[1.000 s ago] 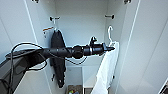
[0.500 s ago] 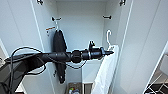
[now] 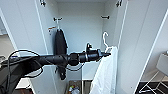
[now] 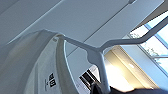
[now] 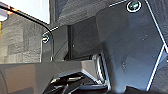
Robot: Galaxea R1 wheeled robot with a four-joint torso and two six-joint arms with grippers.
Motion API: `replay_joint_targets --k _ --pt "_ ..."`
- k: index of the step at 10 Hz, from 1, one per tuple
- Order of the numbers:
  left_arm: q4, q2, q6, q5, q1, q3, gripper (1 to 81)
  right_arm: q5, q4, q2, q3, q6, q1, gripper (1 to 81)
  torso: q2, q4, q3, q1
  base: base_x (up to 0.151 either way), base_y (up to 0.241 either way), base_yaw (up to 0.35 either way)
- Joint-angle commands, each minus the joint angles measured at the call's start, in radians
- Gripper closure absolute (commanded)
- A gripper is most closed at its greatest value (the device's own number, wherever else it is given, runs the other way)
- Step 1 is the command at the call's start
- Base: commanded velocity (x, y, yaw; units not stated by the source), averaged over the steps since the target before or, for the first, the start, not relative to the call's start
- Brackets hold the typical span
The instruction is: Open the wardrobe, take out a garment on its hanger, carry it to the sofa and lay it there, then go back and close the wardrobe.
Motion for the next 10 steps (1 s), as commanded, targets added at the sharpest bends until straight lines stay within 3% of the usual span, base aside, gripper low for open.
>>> replay_joint_targets --k 1,7,10 --pt "0.028 -0.005 0.016 -0.062 -0.172 0.017 81.1 -0.033 -0.001 0.005 0.004 0.0 0.037 1.0 0.0 0.0 0.0 0.0 -0.128 0.0 0.0" --pt "0.047 -0.012 0.019 -0.064 -0.14 0.017 81.1 -0.035 -0.001 0.005 0.006 0.0 0.04 1.0 0.0 0.0 0.0 0.0 -0.125 0.0 0.0" --pt "0.047 -0.023 0.019 -0.064 -0.131 0.032 81.1 -0.035 -0.001 0.005 0.001 0.0 0.038 1.0 -0.001 0.0 0.0 -0.003 -0.022 0.0 0.0"
